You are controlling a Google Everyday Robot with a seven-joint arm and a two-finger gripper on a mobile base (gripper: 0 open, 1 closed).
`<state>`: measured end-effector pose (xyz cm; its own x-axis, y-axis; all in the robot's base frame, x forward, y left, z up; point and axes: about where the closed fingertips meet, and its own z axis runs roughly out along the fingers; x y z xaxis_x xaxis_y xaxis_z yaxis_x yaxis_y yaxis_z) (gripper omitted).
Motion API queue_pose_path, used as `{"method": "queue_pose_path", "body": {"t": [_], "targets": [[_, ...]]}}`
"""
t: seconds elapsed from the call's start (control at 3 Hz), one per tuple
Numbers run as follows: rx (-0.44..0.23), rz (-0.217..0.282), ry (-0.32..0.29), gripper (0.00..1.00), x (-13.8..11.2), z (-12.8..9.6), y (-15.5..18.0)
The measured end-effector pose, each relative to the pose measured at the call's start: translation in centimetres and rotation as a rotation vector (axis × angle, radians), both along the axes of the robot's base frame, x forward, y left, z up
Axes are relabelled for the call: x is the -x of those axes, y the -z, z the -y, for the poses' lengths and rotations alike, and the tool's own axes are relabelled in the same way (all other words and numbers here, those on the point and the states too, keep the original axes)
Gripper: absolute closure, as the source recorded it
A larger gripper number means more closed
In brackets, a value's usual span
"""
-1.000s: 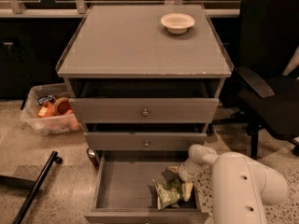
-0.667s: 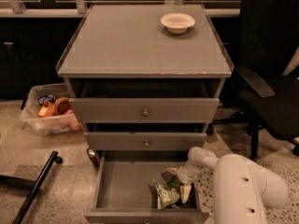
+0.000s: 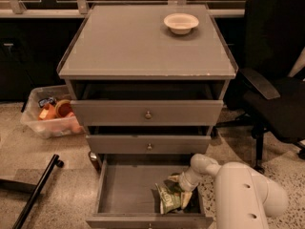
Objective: Pick green jalapeno chip bag from bottom drawer and place on counter
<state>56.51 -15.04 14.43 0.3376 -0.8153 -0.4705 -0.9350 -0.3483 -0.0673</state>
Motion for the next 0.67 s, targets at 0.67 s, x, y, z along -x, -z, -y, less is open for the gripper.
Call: {"method": "queue_pose_path", "body": {"t": [0.67], "targets": [[-0.024, 0.018, -0.024, 0.58, 0.09, -0.55, 0.40]]}}
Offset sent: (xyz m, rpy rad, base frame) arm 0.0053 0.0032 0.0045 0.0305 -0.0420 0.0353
